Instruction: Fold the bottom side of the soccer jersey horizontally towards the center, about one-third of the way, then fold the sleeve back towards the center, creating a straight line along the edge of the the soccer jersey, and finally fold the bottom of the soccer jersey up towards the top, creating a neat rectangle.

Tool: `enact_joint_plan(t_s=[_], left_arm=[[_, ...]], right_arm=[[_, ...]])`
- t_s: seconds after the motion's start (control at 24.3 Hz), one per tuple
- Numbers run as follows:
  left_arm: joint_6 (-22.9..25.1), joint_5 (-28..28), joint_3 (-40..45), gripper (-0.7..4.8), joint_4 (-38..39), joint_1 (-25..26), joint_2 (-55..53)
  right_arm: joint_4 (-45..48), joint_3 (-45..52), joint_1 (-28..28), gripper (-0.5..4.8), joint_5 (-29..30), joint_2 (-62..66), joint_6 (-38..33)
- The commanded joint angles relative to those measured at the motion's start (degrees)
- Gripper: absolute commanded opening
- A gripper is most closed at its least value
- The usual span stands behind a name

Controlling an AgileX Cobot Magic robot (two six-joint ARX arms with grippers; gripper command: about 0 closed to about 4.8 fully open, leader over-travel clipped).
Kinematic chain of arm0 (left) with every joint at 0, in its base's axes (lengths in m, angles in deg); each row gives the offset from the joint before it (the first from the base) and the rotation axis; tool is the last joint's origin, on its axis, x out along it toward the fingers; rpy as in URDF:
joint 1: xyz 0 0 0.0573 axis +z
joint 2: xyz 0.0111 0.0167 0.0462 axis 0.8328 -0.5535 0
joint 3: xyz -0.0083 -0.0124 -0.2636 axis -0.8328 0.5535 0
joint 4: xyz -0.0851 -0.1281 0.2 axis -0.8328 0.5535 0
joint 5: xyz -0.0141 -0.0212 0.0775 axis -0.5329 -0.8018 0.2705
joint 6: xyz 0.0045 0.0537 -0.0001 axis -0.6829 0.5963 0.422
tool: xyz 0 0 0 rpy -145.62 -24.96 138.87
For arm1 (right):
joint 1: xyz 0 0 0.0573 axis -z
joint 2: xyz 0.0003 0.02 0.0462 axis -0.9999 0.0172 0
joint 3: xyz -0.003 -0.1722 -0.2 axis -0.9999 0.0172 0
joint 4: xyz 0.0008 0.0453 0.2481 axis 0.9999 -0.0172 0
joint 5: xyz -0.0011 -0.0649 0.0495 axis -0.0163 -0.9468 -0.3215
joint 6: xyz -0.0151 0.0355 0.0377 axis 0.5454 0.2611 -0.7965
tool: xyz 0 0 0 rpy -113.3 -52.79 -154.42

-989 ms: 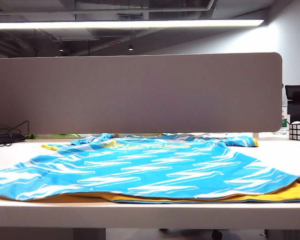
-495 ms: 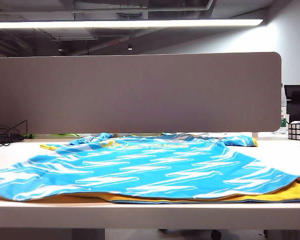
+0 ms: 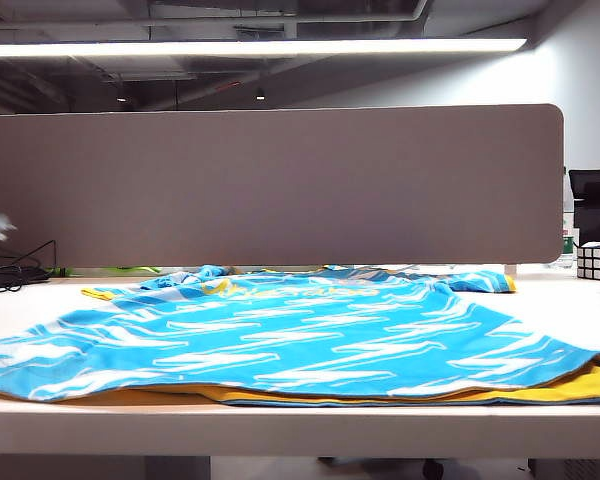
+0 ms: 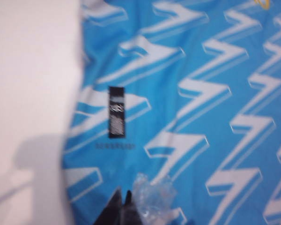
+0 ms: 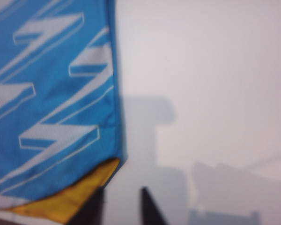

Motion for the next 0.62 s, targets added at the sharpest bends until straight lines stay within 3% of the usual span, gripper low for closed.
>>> enact_joint_plan(t_s=[0.04,0.16,0.41,0.54,0.62], left_arm=[[2.23,-2.49,-1.22,1.58,1.55,1.95,-6.14],[2.93,-4.31,-1.22,1.95,2.80,3.67,-11.15],[4.72,-6.82,-1.22,2.52,3.74,3.65,-16.63],[5.01,-6.80,-1.22,3.12,4.72,3.61,-19.41],[4.98,-6.84,-1.22,3.12,4.28,3.39,-21.05]], right_arm=[[-0.94,-1.38,0.02,1.69,5.60,7.19,1.05],[-0.85,-1.38,0.37,2.59,7.76,13.88,1.07],[3.37,-1.38,0.39,2.67,10.54,20.59,0.72],[6.51,-1.36,0.37,3.12,12.85,23.67,-0.13],[9.07,-1.33,0.35,3.11,15.06,25.42,-2.67]])
